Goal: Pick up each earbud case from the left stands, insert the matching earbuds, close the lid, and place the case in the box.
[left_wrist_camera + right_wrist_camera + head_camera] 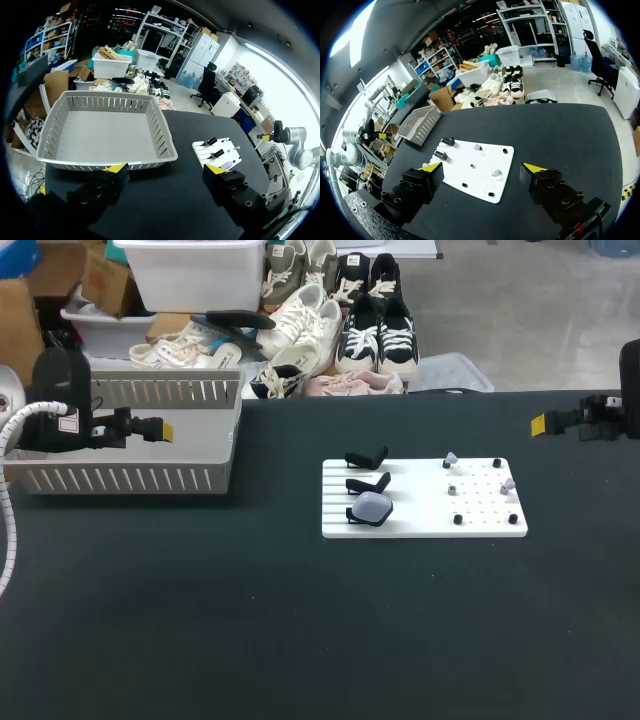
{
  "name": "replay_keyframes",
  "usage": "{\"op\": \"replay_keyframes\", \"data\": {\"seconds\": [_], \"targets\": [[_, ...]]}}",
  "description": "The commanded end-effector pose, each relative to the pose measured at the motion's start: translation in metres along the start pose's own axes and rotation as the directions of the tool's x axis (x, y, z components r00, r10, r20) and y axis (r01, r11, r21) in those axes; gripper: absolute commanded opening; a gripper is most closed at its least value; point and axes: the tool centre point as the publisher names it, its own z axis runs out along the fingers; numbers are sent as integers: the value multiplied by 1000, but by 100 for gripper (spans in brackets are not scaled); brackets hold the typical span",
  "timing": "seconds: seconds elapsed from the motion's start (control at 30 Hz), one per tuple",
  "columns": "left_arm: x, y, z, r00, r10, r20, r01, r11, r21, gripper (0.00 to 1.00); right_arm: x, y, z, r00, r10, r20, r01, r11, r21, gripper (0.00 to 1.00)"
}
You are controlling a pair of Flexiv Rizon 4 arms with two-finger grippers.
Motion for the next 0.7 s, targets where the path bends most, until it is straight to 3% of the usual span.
{"op": "replay_keyframes", "data": {"seconds": [0.03, 0.6, 0.7], "targets": [[-1, 0, 0, 1000, 0, -4, 0, 1000, -1, 100, 0, -2, 0, 1000, -2, -1, 2, 1000, -7, 100], [-1, 0, 0, 1000, 0, -4, 0, 1000, -1, 100, 0, -2, 0, 1000, -2, -1, 2, 1000, -7, 100], [-7, -8, 2, 997, 71, -11, -71, 997, 35, 100, 0, -2, 0, 1000, -2, -1, 2, 1000, -7, 100]]}}
